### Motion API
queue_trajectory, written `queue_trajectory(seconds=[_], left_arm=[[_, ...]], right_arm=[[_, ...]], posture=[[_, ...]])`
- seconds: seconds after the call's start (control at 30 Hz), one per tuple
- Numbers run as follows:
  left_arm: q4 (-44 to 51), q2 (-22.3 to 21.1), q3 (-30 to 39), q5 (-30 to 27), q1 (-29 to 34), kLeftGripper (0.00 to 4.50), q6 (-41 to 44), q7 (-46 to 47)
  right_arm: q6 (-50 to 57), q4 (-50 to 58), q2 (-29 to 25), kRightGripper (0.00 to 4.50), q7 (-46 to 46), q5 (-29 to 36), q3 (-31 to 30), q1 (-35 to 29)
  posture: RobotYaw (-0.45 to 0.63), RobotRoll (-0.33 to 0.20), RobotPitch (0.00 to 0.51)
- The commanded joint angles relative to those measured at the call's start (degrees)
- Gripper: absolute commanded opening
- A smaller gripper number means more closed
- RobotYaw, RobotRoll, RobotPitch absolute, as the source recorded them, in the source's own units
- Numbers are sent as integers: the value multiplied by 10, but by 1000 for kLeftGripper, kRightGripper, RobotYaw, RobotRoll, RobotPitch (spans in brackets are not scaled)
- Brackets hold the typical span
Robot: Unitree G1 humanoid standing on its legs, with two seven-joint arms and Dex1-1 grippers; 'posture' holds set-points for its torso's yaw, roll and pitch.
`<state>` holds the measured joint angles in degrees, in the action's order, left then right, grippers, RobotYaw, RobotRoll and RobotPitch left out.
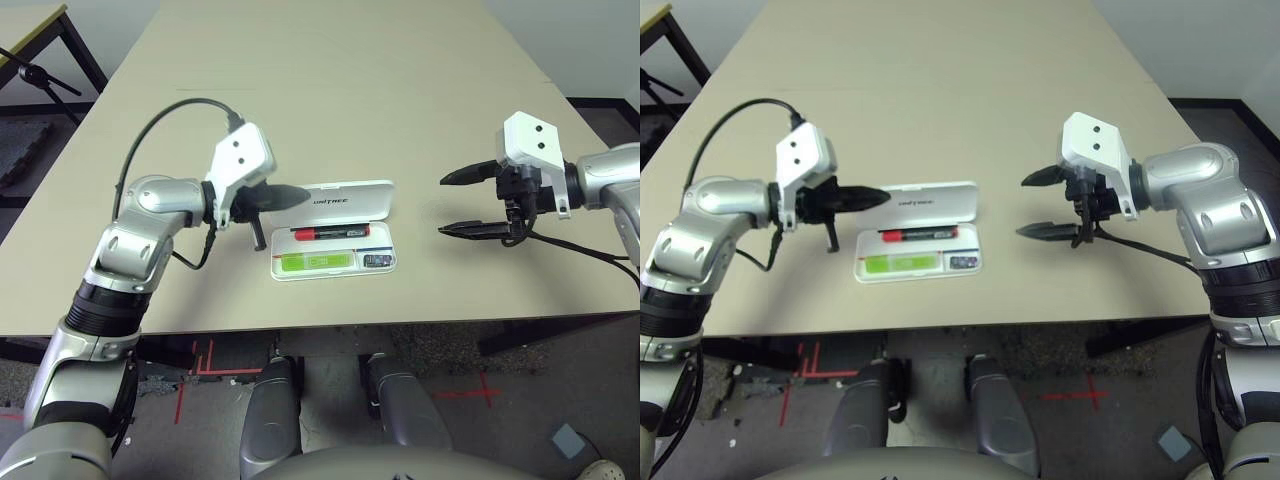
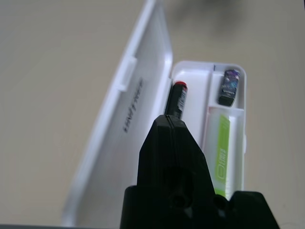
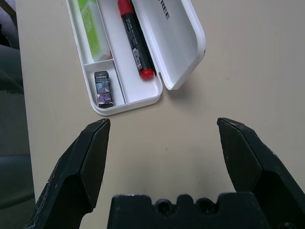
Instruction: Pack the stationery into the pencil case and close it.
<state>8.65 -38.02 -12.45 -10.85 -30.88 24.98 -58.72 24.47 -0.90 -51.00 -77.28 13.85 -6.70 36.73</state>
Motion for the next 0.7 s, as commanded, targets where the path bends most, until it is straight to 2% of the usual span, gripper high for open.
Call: queue_trajectory(seconds=[0.03,0.13,0.3,0.43,0.6,0.7], left_arm=[[-5,20,-5,7,-2,31,-7,17],[11,1,16,-21,2,31,18,-7],[43,-80,22,-33,73,31,28,-60],[32,-121,43,-30,104,31,22,-67],[-51,-140,68,0,91,31,-20,-43],[-97,-133,74,20,75,31,-48,-21]], right_arm=[[-2,0,-1,4500,-2,-1,-7,0],[-3,-1,-5,4500,-1,-4,-4,-1],[-5,-1,-7,4500,3,-5,-2,-4],[-10,-6,-4,4500,6,-9,-3,-6],[-17,-17,2,4500,8,-15,-9,0],[-21,-21,5,4500,8,-18,-11,3]], posture=[[-124,0,150],[-128,0,149],[-128,0,149],[-120,0,152],[-114,0,152],[-110,0,150]])
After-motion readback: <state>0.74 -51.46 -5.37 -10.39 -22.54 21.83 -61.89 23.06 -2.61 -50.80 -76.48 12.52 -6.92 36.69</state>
